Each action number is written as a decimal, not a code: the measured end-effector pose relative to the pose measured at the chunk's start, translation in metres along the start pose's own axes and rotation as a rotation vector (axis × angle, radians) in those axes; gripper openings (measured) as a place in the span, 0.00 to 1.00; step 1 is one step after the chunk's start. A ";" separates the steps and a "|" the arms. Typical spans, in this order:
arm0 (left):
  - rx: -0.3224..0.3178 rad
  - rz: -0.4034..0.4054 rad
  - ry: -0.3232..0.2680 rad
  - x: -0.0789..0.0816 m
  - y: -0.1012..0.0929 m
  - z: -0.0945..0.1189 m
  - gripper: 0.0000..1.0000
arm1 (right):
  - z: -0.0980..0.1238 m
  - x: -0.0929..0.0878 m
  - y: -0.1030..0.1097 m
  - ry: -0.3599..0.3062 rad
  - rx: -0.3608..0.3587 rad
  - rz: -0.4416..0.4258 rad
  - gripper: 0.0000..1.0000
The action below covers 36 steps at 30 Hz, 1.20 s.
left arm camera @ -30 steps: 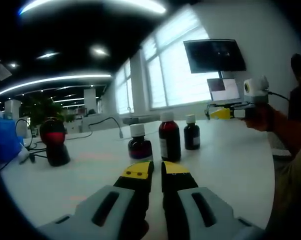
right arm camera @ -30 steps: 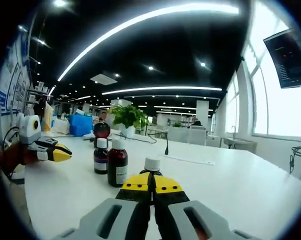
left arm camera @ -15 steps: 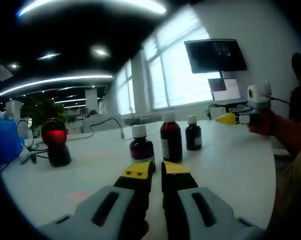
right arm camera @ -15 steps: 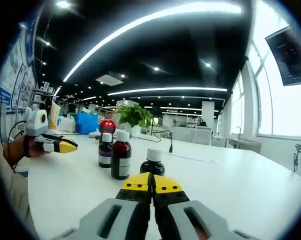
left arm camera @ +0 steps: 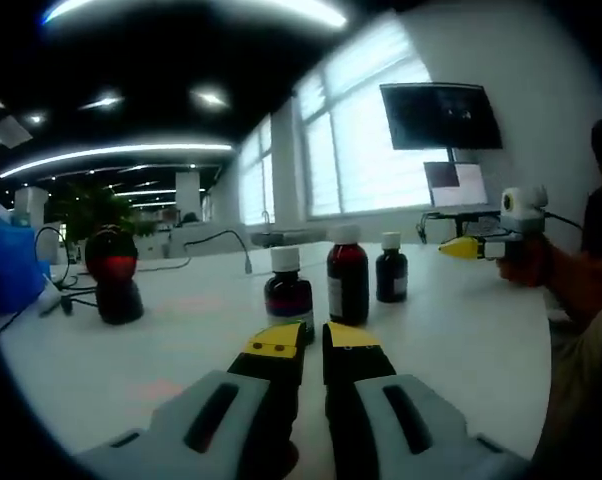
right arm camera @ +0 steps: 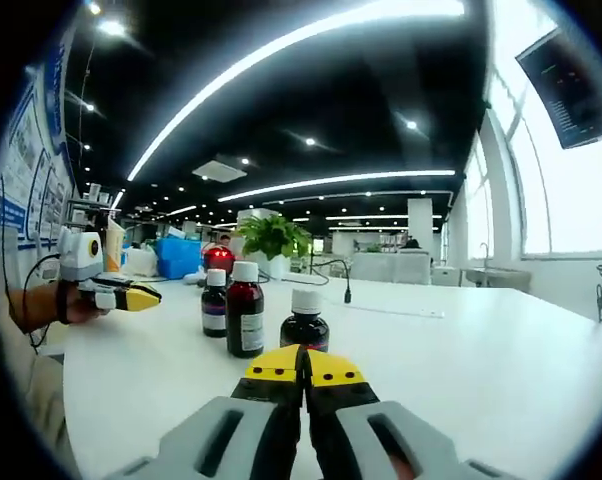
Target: Rotate the medicine bottle to make it face forward pick up the medicine bottle inspect the drug traceability code place the medicine on the table
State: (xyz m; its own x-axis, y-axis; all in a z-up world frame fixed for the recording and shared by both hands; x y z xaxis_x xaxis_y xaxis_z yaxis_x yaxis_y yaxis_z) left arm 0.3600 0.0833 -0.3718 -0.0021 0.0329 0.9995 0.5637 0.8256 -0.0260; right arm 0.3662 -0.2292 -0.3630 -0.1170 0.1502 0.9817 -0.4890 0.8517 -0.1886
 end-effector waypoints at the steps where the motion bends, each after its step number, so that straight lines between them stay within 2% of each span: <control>1: 0.000 -0.004 0.001 0.000 0.000 0.000 0.00 | 0.000 0.000 0.000 -0.001 0.005 0.002 0.00; 9: 0.020 -0.002 0.002 0.001 0.001 0.000 0.00 | 0.001 -0.003 0.001 0.007 0.027 0.000 0.00; 26: 0.004 -0.003 -0.015 0.003 -0.001 0.001 0.00 | -0.004 -0.010 0.003 0.053 0.057 0.014 0.00; 36: -0.005 -0.005 0.014 -0.002 0.000 0.000 0.00 | -0.008 -0.014 0.011 0.097 0.065 0.027 0.00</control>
State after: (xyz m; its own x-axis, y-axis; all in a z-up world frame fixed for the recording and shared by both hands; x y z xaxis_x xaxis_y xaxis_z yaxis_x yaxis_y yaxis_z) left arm 0.3602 0.0836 -0.3738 0.0066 0.0211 0.9998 0.5682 0.8226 -0.0211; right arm 0.3696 -0.2179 -0.3784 -0.0485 0.2233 0.9735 -0.5420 0.8128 -0.2135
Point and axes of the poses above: the point that each gripper's makers call its tool centre point, and the gripper's own axes: z roughly backward along the fingers, y roughly to its left, x roughly out of its top, the point moved 7 cm from there along z, roughly backward along the fingers, and after that the axes turned 7 degrees about z, right-handed, at the moved point
